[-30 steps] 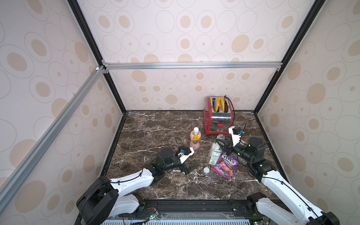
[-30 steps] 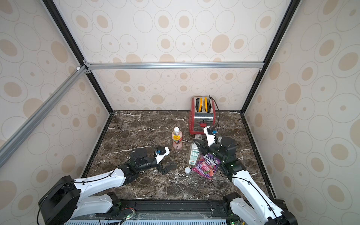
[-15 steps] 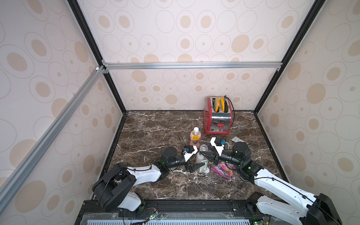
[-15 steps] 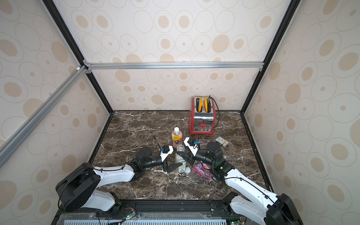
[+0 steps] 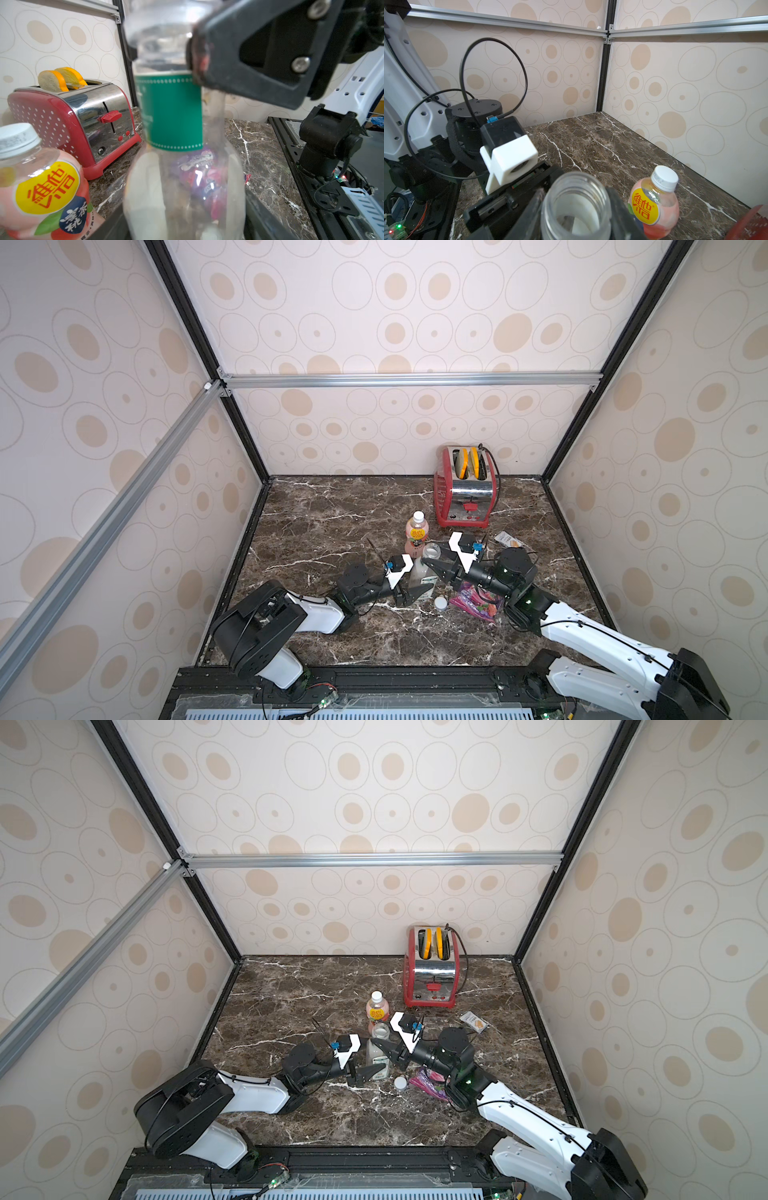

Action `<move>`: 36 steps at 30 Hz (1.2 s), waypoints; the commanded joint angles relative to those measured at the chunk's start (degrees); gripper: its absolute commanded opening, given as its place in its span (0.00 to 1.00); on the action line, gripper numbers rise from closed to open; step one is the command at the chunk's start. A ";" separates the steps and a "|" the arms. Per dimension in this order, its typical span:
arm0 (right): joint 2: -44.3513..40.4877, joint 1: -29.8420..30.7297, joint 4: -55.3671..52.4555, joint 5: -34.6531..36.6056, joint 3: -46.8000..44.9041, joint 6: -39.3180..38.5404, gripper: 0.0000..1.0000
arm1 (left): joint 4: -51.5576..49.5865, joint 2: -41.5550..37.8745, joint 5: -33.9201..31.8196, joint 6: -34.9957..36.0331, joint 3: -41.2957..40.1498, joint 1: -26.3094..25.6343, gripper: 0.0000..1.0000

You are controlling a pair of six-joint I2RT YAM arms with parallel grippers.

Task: Screw on the bottle caps
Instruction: Pick up the plastic bottle at the center of the board, then screw the bottle cap onto the plastic bottle.

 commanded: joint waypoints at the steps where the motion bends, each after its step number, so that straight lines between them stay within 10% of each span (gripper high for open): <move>1: -1.14 0.36 2.12 0.86 -0.70 1.27 0.22 | 4.76 -0.84 0.57 -0.42 -0.29 -0.39 0.69; 9: -1.13 0.36 2.16 0.55 -0.55 3.47 0.26 | 2.51 -2.09 1.01 1.19 -0.59 -0.33 0.56; 18: -4.66 0.31 -22.94 6.03 7.07 2.38 0.69 | -7.73 -7.70 -4.68 7.50 -2.98 -0.33 0.54; 27: 3.43 0.27 -65.98 19.84 21.30 9.08 0.69 | -12.32 -16.70 -13.19 8.63 -9.69 4.35 0.54; 36: 23.71 0.94 -81.64 14.84 27.34 18.77 0.69 | -23.76 -28.18 -14.92 11.11 -10.76 4.61 0.54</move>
